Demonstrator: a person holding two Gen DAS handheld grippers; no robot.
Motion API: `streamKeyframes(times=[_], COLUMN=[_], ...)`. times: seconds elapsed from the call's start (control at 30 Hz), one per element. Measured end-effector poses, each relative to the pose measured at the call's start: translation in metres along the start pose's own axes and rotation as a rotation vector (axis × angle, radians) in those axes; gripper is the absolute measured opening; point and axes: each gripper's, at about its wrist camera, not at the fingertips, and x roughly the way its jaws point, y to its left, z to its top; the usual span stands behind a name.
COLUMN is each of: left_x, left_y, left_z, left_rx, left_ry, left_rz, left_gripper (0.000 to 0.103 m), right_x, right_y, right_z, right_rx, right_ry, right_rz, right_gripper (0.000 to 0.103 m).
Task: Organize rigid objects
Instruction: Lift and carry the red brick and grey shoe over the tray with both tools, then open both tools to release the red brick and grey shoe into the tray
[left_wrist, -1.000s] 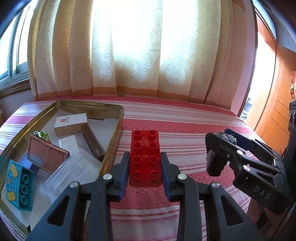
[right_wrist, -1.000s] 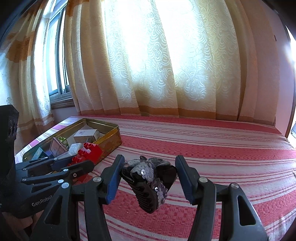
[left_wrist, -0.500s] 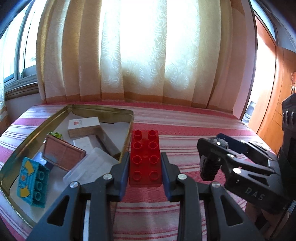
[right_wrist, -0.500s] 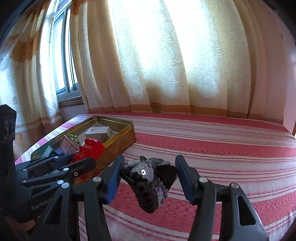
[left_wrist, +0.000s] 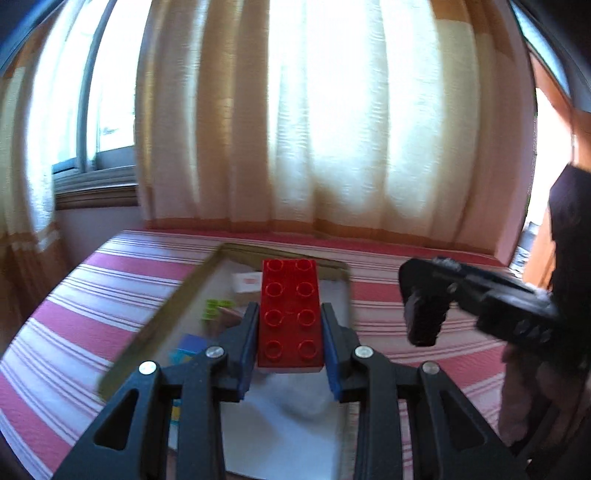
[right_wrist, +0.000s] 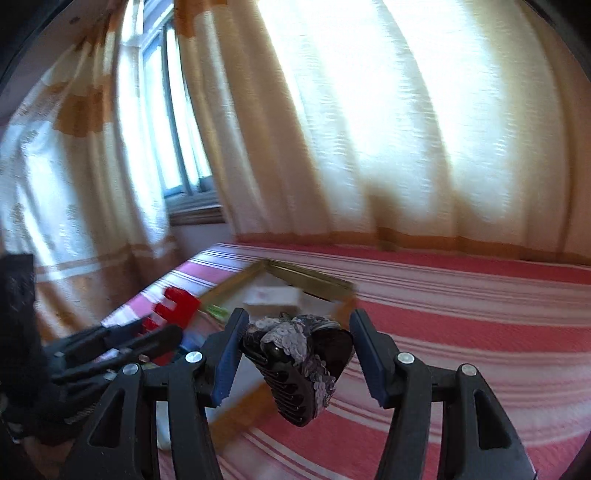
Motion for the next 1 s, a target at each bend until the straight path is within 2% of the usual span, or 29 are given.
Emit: streamKeyframes(times=[0.13,0.3,0.4,0.57,0.6,0.63,0.67,0.7,0.73,0.87,0.93,1.0], left_x=[0.015,0.039,0.045,0.048,0.048,0.048,0.047,0.045,0.043,0.036,0.033,0.028], left_y=[0.024,0.045,0.051,0.047,0.047,0.047,0.048,0.049,0.051,0.052,0.053,0.053], left_z=[-0.001,-0.009,-0.013,-0.018,-0.018,-0.018,-0.018,-0.019,-0.019,-0.023,-0.025,-0.026], left_rx=[-0.028,-0.067,-0.092,-0.076,-0.074,-0.075,-0.077,-0.080,-0.084,-0.083,-0.086,-0.091], left_ry=[0.053,0.113,0.140,0.153,0.154,0.155,0.151,0.142,0.136,0.134,0.131,0.120], left_rz=[0.053,0.098,0.076,0.073,0.067,0.063,0.066,0.076,0.078,0.066,0.079,0.090], left_gripper=[0.031,0.031,0.031,0.031,0.036,0.050,0.058,0.072,0.077,0.079,0.094,0.100], right_x=[0.024,0.059,0.080,0.102,0.103,0.103,0.101,0.099,0.096,0.084,0.076,0.070], right_y=[0.027,0.050,0.054,0.053,0.053,0.054,0.054,0.056,0.056,0.055,0.051,0.048], right_z=[0.012,0.010,0.007,-0.002,-0.002,-0.003,-0.004,-0.004,-0.005,-0.009,-0.011,-0.013], right_rx=[-0.038,-0.058,-0.069,-0.064,-0.057,-0.058,-0.063,-0.071,-0.073,-0.059,-0.040,-0.019], right_ry=[0.015,0.068,0.104,0.136,0.140,0.141,0.139,0.132,0.125,0.117,0.102,0.089], right_rz=[0.058,0.095,0.092,0.082,0.098,0.103,0.100,0.099,0.106,0.128,0.138,0.133], right_gripper=[0.059,0.059,0.059,0.060,0.061,0.063,0.071,0.077,0.077,0.081,0.085,0.088])
